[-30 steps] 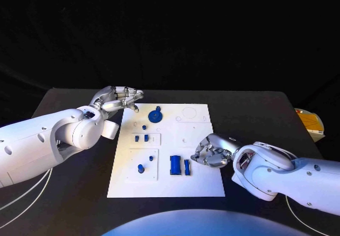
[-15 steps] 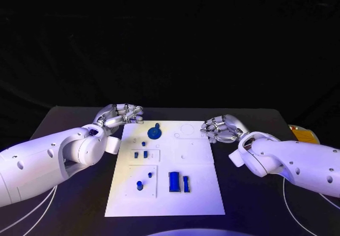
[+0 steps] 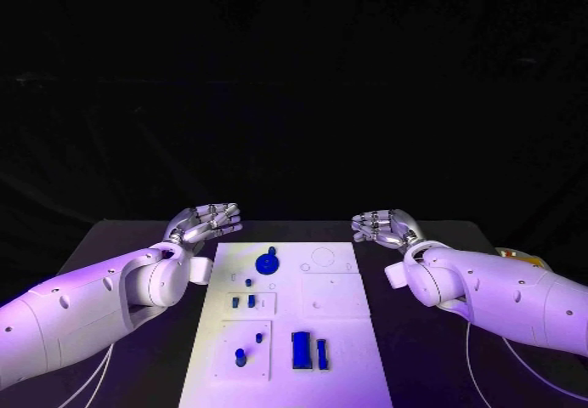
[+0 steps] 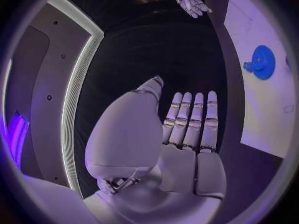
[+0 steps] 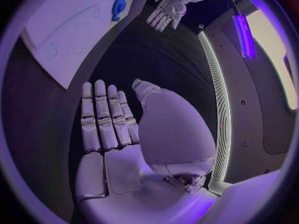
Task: Assemble the parts on the task board
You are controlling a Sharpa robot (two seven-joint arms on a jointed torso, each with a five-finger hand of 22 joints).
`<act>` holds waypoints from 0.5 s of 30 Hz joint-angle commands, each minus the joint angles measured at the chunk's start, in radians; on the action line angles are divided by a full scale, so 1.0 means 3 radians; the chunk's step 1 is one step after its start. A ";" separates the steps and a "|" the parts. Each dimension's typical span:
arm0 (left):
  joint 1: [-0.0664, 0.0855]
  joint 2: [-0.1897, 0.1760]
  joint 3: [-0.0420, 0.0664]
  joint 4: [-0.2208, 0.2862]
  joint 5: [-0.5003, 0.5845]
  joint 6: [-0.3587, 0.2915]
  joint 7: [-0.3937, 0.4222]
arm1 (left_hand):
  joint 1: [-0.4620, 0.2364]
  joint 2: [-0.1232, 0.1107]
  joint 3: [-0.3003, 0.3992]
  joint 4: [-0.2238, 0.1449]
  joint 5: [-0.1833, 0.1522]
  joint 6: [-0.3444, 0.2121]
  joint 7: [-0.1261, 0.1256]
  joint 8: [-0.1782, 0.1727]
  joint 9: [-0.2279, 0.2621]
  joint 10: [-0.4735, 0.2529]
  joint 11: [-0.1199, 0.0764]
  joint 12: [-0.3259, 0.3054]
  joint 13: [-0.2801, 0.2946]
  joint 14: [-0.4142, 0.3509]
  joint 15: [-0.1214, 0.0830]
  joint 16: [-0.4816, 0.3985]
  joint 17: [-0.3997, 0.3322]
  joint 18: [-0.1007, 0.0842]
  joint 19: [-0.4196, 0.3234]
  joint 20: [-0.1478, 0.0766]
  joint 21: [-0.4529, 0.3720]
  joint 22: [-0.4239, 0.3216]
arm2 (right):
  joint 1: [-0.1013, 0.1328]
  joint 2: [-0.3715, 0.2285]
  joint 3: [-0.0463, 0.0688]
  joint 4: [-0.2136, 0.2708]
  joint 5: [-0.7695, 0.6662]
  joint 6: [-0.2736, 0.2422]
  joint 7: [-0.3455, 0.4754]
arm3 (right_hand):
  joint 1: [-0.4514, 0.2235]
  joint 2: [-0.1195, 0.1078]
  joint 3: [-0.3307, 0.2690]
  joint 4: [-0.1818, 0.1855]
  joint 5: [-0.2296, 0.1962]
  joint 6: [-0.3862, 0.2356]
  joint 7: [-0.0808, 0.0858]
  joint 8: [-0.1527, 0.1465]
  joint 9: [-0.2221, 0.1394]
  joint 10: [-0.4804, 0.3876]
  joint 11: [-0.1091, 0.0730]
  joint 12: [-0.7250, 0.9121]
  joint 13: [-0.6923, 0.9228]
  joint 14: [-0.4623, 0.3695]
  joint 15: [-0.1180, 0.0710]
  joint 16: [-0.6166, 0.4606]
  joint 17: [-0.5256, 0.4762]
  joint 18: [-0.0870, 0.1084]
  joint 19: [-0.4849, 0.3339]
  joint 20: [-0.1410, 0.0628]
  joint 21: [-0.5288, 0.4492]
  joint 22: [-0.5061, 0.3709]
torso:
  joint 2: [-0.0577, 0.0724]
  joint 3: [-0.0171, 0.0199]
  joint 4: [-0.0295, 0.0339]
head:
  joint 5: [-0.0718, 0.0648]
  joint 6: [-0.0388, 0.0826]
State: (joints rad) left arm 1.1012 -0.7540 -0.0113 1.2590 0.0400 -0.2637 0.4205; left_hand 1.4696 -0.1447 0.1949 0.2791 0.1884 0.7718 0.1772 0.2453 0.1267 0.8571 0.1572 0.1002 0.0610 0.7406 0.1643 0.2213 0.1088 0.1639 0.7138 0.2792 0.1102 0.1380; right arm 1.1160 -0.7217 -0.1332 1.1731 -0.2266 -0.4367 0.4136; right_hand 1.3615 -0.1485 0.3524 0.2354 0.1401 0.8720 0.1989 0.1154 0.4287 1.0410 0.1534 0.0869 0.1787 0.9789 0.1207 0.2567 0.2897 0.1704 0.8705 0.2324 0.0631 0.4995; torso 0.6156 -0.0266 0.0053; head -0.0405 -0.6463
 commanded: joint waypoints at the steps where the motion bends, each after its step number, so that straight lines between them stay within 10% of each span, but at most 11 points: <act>1: 0.0000 -0.0005 0.0000 0.0017 -0.0010 -0.0011 -0.0004 | -0.1530 0.0482 -0.0650 -0.0930 -0.0628 -0.2573 -0.0591 -0.0818 -0.0422 -0.2857 -0.0524 -0.0334 -0.0203 -0.2469 -0.0548 -0.0738 -0.0363 -0.0546 -0.2379 -0.0931 -0.0367 -0.0460 | -0.0002 -0.0013 0.0004 0.0025 -0.0013 -0.0023 -0.0006 | -0.1416 0.0495 -0.1175 -0.0785 -0.0467 -0.2907 -0.0663 -0.0385 -0.1429 -0.1083 -0.0511 -0.0290 -0.0596 -0.3263 -0.0402 -0.0856 -0.0966 -0.0568 -0.2902 -0.0775 -0.0210 -0.1665 | -0.0006 -0.0002 -0.0001 | 0.0004 -0.0008; 2: -0.0002 -0.0006 0.0001 0.0027 -0.0011 -0.0028 -0.0001 | -0.1649 0.0482 -0.0650 -0.0930 -0.0628 -0.2573 -0.0591 -0.0818 -0.0422 -0.2857 -0.0524 -0.0334 -0.0203 -0.2469 -0.0548 -0.0738 -0.0363 -0.0546 -0.2379 -0.0931 -0.0367 -0.0460 | -0.0005 -0.0015 0.0009 0.0042 -0.0003 -0.0037 -0.0002 | -0.1528 0.0495 -0.1175 -0.0785 -0.0467 -0.2907 -0.0663 -0.0385 -0.1429 -0.3470 -0.0511 -0.0290 -0.0596 -0.3263 -0.0402 -0.0856 -0.0966 -0.0568 -0.2902 -0.0775 -0.0210 -0.1665 | -0.0015 0.0002 -0.0001 | 0.0009 -0.0003; 7: -0.0024 -0.0016 0.0006 0.0157 -0.0027 -0.0241 0.0042 | -0.2292 0.0482 -0.0650 -0.0930 -0.0628 -0.2573 -0.0591 -0.0818 -0.0422 -0.2857 -0.0524 -0.0334 -0.0203 -0.2469 -0.0548 -0.0738 -0.0363 -0.0546 -0.2379 -0.0931 -0.0367 -0.0460 | -0.0040 -0.0045 0.0082 0.0255 0.0123 -0.0215 0.0057 | -0.2131 0.0495 -0.1175 -0.0785 -0.0467 -0.2907 -0.0663 -0.0385 -0.1429 -0.3470 -0.0511 -0.0290 -0.0596 -0.3263 -0.0402 -0.0856 -0.0966 -0.0568 -0.2902 -0.0775 -0.0210 -0.1665 | -0.0121 0.0043 -0.0009 | 0.0069 0.0072; 8: -0.0030 -0.0019 0.0007 0.0193 -0.0031 -0.0300 0.0054 | -0.2395 0.0482 -0.0650 -0.0930 -0.0628 -0.2573 -0.0591 -0.0818 -0.0422 -0.2857 -0.0524 -0.0334 -0.0203 -0.2469 -0.0548 -0.0738 -0.0363 -0.0546 -0.2379 -0.0931 -0.0367 -0.0460 | -0.0050 -0.0053 0.0102 0.0314 0.0158 -0.0265 0.0074 | -0.4538 0.0495 -0.1175 -0.0785 -0.0467 -0.2907 -0.0663 -0.0385 -0.1429 -0.3470 -0.0511 -0.0290 -0.0596 -0.3263 -0.0402 -0.0856 -0.0966 -0.0568 -0.2902 -0.0775 -0.0210 -0.1665 | -0.0147 0.0053 -0.0011 | 0.0084 0.0091; 9: -0.0036 -0.0022 0.0008 0.0233 -0.0036 -0.0366 0.0067 | -0.2499 0.0482 -0.0650 -0.0930 -0.0628 -0.2573 -0.0591 -0.0818 -0.0422 -0.2857 -0.0524 -0.0334 -0.0203 -0.2469 -0.0548 -0.0738 -0.0363 -0.0546 -0.2379 -0.0931 -0.0367 -0.0460 | -0.0062 -0.0063 0.0124 0.0380 0.0197 -0.0320 0.0092 | -0.4538 0.0495 -0.1175 -0.0785 -0.0467 -0.2907 -0.0663 -0.0385 -0.1429 -0.3470 -0.0511 -0.0290 -0.0596 -0.3263 -0.0402 -0.0856 -0.0966 -0.0568 -0.2902 -0.0775 -0.0210 -0.1665 | -0.0170 0.0062 -0.0013 | 0.0096 0.0106; 10: -0.0044 -0.0026 0.0010 0.0278 -0.0041 -0.0440 0.0082 | -0.4899 0.0482 -0.0650 -0.0930 -0.0628 -0.2573 -0.0591 -0.0818 -0.0422 -0.2857 -0.0524 -0.0334 -0.0203 -0.2469 -0.0548 -0.0738 -0.0363 -0.0546 -0.2379 -0.0931 -0.0367 -0.0460 | -0.0074 -0.0073 0.0149 0.0454 0.0241 -0.0382 0.0113 | -0.4538 0.0495 -0.1175 -0.0785 -0.0467 -0.2907 -0.0663 -0.0385 -0.1429 -0.3470 -0.0511 -0.0290 -0.0596 -0.3263 -0.0402 -0.0856 -0.0966 -0.0568 -0.2902 -0.0775 -0.0210 -0.1665 | -0.0190 0.0070 -0.0014 | 0.0108 0.0120; 15: -0.0096 -0.0051 0.0021 0.0589 -0.0079 -0.0952 0.0184 | -0.4899 0.0482 -0.0650 -0.0930 -0.0628 -0.2573 -0.0591 -0.0818 -0.0422 -0.2857 -0.0524 -0.0334 -0.0203 -0.2469 -0.0548 -0.0738 -0.0363 -0.0546 -0.2379 -0.0931 -0.0367 -0.0460 | -0.0151 -0.0137 0.0306 0.0915 0.0514 -0.0769 0.0241 | -0.4538 0.0495 -0.1175 -0.0785 -0.0467 -0.2907 -0.0663 -0.0385 -0.1429 -0.3470 -0.0511 -0.0290 -0.0596 -0.3263 -0.0402 -0.0856 -0.0966 -0.0568 -0.2902 -0.0775 -0.0210 -0.1665 | -0.0238 0.0089 -0.0018 | 0.0135 0.0154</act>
State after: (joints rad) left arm 1.0769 -0.7693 -0.0052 1.4158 0.0341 -0.4095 0.4320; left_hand 0.4134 -0.0100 0.0115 0.0234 0.0170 0.0578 0.0131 0.0196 0.0098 0.0651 0.0117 0.0113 0.0050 0.0553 0.0121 0.0184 0.0084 0.0213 0.0539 0.0206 0.0125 0.0106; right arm 1.0754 -0.7597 -0.0426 1.4258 -0.1474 -0.5627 0.4349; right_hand 0.3040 -0.0102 0.0281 0.0157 0.0134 0.0646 0.0152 0.0128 0.0315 0.1011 0.0114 0.0090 0.0128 0.0774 0.0085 0.0213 0.0213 0.0292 0.0646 0.0178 0.0086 0.0364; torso 0.5583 -0.0053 0.0010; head -0.0033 -0.6048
